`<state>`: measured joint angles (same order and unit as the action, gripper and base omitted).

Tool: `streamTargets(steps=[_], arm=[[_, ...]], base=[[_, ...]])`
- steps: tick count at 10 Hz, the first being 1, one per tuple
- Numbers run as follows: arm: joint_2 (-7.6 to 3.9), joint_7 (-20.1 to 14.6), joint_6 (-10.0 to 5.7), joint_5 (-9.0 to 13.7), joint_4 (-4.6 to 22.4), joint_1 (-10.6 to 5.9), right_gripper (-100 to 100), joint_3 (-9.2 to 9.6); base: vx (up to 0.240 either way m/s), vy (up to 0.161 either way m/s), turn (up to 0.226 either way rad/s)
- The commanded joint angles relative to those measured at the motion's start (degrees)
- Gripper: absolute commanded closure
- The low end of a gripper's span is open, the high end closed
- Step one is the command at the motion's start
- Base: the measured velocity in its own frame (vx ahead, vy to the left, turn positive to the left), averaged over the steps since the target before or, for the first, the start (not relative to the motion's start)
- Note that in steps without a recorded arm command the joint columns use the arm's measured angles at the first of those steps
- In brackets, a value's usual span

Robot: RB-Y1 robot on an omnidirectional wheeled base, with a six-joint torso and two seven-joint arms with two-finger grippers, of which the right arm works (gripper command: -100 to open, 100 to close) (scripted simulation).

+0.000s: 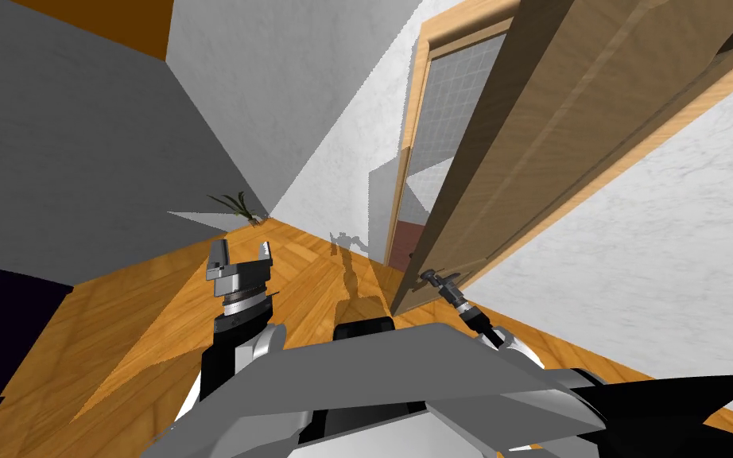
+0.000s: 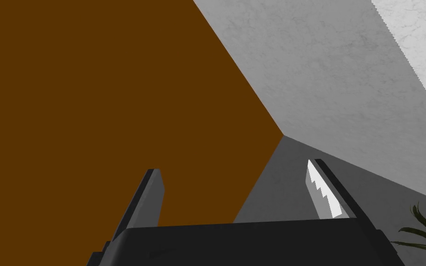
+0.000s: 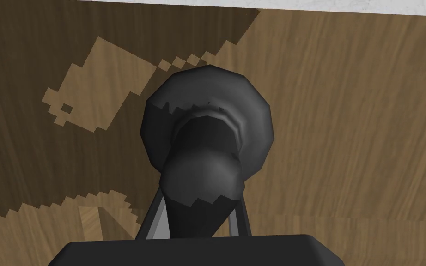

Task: Pull the door open

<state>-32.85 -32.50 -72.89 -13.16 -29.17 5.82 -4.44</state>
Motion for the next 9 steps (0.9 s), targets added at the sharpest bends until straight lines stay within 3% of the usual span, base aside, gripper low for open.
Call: streamTargets(steps=[1,7,9], arm=[[-0.32,0.01,-1.06,-0.20,0.95,-0.17,100,-0.33],[-0.35,-0.18,-2.39,-0.74,2.09,-0.09,100,-0.69],[-0.47,-0.18,-2.98,-0.89,2.72,-0.21,100,-0.85]], base=[[-0.227,-0.077,0.180],[-0.161,-0.073,0.115],[-0.188,-0.102,0.197]])
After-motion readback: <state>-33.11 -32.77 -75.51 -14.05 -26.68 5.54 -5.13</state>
